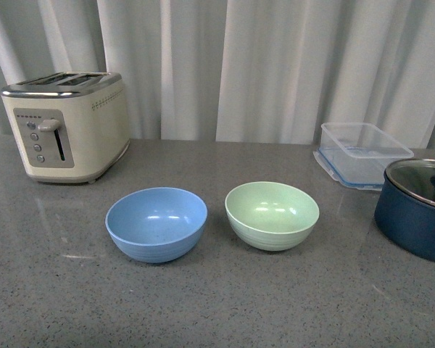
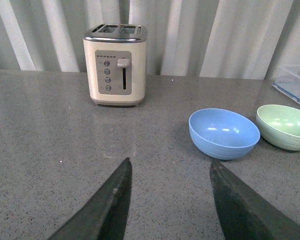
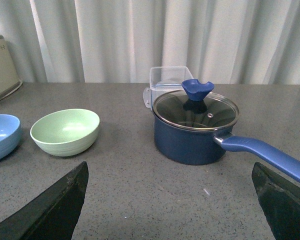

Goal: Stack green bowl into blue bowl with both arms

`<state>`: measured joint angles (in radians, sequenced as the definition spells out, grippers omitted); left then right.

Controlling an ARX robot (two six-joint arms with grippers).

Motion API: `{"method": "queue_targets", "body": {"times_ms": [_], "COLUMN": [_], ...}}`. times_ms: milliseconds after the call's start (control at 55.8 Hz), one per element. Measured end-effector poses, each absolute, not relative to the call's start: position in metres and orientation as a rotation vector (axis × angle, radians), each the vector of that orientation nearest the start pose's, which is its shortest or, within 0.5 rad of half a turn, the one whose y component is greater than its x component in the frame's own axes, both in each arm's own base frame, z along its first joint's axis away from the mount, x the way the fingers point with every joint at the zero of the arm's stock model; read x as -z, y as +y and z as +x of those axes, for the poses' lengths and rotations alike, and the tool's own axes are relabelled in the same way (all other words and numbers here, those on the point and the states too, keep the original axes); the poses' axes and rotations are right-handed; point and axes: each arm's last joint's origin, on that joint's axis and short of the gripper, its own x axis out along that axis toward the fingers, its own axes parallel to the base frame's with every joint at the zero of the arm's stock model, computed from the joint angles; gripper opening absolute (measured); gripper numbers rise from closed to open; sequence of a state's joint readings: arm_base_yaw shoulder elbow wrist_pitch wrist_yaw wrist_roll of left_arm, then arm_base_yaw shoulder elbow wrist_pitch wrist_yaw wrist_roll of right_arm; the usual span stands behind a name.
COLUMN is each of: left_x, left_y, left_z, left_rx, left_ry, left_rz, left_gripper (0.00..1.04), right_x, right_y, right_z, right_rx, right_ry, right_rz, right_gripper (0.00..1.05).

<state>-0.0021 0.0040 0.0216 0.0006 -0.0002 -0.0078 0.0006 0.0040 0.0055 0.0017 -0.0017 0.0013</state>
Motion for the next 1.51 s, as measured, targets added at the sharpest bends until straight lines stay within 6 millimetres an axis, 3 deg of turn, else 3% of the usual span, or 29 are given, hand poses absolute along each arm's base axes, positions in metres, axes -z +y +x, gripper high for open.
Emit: {"method": "queue_targets", "body": {"times_ms": [287,628,735,843,933,1076,1202,1507], "left_x": [-0.171,-0.171,-0.171,-0.171,-0.171,-0.171,-0.171,-0.171], "left_y": [0.0,0.0,0.0,0.0,0.0,0.0,0.0,0.0], "left_z": [0.097,0.097,0.097,0.097,0.097,0.097,0.097,0.097], "left_rx": [0.002,0.002,0.002,0.002,0.002,0.002,0.002,0.002], "left_ry": [-0.018,-0.018,-0.018,-0.018,-0.018,-0.018,-0.018,-0.018], "left_rz": [-0.007,-0.006,-0.006,-0.006,-0.006,-0.006,-0.006,-0.005], "left_gripper": [1.0,0.98,0.98,0.98,0.98,0.98,0.98,0.98], "right_x": [-0.165,-0.165,-0.166,-0.183,-0.209,-0.245,-0.278,-0.277], "right_y": [0.0,0.0,0.003,0.006,0.011,0.022,0.042,0.081], "right_z": [0.098,0.098,0.099,0.102,0.11,0.134,0.185,0.306], "right_rx": [-0.002,-0.005,-0.052,-0.082,-0.13,-0.21,-0.249,-0.304], "right_ry": [-0.003,0.0,0.086,0.089,0.067,0.048,0.131,0.488], "right_rz": [0.001,-0.001,-0.079,-0.1,-0.101,-0.108,-0.126,-0.068], "right_gripper": [0.95,0.95,0.95,0.95,0.95,0.95,0.95,0.95]}}
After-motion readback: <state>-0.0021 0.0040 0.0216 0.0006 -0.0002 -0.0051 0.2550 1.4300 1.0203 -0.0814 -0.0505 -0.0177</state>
